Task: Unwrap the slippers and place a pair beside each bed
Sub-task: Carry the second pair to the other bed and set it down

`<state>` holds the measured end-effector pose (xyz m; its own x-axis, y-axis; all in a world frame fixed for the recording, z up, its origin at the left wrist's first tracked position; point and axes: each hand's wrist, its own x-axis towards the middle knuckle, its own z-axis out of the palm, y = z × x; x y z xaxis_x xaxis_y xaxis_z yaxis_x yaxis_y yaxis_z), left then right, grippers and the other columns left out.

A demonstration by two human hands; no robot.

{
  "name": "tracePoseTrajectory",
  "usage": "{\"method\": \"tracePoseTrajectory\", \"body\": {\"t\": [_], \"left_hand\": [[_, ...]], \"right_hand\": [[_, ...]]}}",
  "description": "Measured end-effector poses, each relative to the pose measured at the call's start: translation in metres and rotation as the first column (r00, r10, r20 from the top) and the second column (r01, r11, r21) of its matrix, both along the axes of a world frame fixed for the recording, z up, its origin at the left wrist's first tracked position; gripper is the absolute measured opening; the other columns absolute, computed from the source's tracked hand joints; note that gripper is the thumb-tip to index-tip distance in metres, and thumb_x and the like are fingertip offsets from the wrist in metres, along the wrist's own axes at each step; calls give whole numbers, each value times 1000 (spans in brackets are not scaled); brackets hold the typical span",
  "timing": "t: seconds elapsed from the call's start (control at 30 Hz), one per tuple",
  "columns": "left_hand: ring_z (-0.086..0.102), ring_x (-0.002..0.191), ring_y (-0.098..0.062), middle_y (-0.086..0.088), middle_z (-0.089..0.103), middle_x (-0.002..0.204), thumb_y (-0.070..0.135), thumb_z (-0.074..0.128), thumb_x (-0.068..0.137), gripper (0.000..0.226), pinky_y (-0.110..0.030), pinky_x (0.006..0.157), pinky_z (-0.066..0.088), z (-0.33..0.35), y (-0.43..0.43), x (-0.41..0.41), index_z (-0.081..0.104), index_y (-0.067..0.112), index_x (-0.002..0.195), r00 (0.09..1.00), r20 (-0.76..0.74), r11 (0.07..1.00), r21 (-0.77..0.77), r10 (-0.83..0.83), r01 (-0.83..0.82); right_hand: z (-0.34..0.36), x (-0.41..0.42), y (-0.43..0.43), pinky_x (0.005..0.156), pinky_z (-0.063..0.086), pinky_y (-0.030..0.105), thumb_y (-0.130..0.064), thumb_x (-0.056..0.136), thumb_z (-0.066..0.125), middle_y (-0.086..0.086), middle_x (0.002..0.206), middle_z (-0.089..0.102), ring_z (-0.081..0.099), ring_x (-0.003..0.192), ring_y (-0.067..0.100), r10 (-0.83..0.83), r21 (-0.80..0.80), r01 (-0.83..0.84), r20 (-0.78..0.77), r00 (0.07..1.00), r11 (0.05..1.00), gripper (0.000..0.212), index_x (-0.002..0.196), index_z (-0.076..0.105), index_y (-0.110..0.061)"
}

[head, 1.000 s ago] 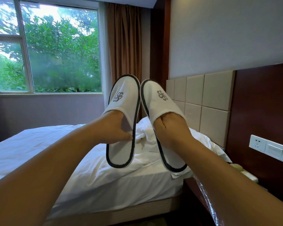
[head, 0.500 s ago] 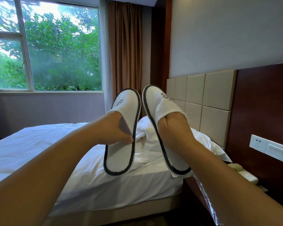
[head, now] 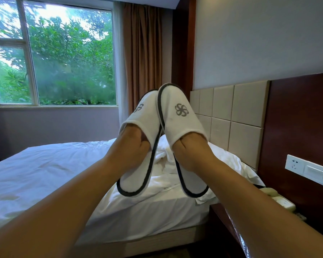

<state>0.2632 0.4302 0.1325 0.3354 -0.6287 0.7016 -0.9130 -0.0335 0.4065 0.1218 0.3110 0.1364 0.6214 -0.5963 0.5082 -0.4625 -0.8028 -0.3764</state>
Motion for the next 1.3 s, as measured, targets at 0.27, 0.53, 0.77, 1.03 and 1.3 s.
{"method": "tracePoseTrajectory", "body": {"t": [0.27, 0.53, 0.77, 1.03, 1.3], "left_hand": [[58, 112, -28, -11, 62, 131, 26, 65, 80, 56, -28, 88, 41, -8, -2, 5, 57, 8, 132, 989, 42, 990, 23, 141, -142], [57, 102, -28, -8, 58, 119, 15, 59, 89, 34, -34, 80, 46, -12, -8, -11, 57, 8, 123, 987, 35, 986, 44, 157, -159], [54, 105, -22, -7, 57, 127, 13, 55, 89, 37, -31, 89, 47, -27, -16, -22, 54, 8, 126, 993, -82, 997, 9, 81, -81], [56, 90, -19, 3, 54, 98, 14, 56, 93, 10, -17, 68, 40, -35, -9, -18, 50, 21, 98, 993, -33, 993, 36, 112, -111], [53, 124, -35, -20, 59, 130, 16, 46, 102, 37, -40, 101, 41, -43, -20, -30, 53, -8, 129, 950, 109, 916, 255, 292, -311]], "right_hand": [[-11, -11, -3, 73, 40, 20, -20, 85, 58, -16, 84, 55, 53, 81, 6, 199, 23, -232, 443, 874, 972, 9, 88, 58, -29], [-2, 2, 7, 82, 44, 30, -22, 92, 55, 6, 95, 58, 57, 94, 25, -181, 193, 160, 95, 979, 968, 14, 88, 59, -9], [-20, 8, 19, 78, 45, 30, -5, 92, 50, 12, 93, 58, 56, 91, 29, 49, 176, -103, 291, 956, 979, 15, 98, 62, 2], [-24, -6, 7, 74, 51, 34, -11, 87, 54, 7, 94, 60, 57, 87, 23, 125, 323, -208, 260, 957, 923, 9, 93, 61, -12], [-28, -5, 27, 58, 55, 40, -50, 59, 60, 16, 75, 64, 63, 67, 28, 193, 129, -214, 154, 969, 968, 56, 87, 65, -1]]}}
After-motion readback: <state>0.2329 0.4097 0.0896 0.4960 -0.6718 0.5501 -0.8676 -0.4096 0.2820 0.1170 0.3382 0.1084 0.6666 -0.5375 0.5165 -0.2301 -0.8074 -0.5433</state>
